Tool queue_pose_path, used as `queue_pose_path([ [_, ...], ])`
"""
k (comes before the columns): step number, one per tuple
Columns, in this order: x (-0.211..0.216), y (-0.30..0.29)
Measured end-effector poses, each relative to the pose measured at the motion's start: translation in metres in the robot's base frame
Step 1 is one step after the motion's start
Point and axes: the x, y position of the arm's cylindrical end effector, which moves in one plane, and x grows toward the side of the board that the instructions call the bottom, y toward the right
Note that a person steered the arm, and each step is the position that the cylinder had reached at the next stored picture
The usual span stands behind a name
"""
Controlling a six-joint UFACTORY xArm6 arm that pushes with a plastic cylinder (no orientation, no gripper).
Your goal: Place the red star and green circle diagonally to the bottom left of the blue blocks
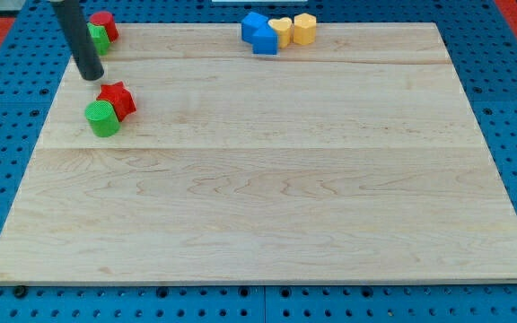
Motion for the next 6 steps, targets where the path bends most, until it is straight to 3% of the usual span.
queue_pose_path([
  [3,0.114,0.000],
  [4,0.131,0.004],
  [6,0.105,0.026],
])
